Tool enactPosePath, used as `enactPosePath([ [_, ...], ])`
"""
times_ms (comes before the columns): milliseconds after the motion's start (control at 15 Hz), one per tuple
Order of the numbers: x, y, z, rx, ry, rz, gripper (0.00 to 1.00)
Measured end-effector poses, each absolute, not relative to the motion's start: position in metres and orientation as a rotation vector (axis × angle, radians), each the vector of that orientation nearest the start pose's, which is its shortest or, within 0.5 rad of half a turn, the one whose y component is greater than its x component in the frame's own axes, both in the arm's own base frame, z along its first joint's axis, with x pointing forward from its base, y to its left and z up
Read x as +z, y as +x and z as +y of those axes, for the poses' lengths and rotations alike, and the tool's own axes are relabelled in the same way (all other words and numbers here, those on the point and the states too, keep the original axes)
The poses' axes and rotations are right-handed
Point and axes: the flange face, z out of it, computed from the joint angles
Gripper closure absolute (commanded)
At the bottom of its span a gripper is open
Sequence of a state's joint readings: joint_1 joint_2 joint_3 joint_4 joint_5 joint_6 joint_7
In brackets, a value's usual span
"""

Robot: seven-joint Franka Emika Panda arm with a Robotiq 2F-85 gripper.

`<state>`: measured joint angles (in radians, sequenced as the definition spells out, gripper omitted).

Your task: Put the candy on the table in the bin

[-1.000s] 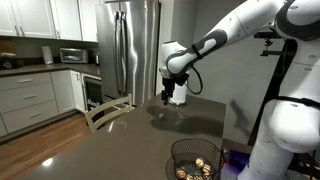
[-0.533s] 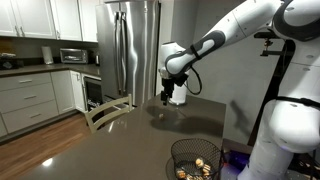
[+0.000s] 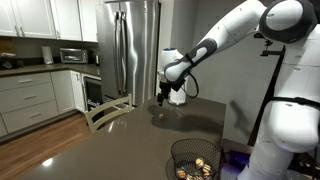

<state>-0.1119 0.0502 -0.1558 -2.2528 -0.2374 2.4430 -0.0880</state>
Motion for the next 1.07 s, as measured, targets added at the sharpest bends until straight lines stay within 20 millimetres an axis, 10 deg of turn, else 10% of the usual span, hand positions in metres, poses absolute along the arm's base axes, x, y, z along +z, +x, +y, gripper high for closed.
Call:
enactPosePath([
  [1067,0.300,0.552,-0.169,0.121,-3.121,0.007,0.00],
])
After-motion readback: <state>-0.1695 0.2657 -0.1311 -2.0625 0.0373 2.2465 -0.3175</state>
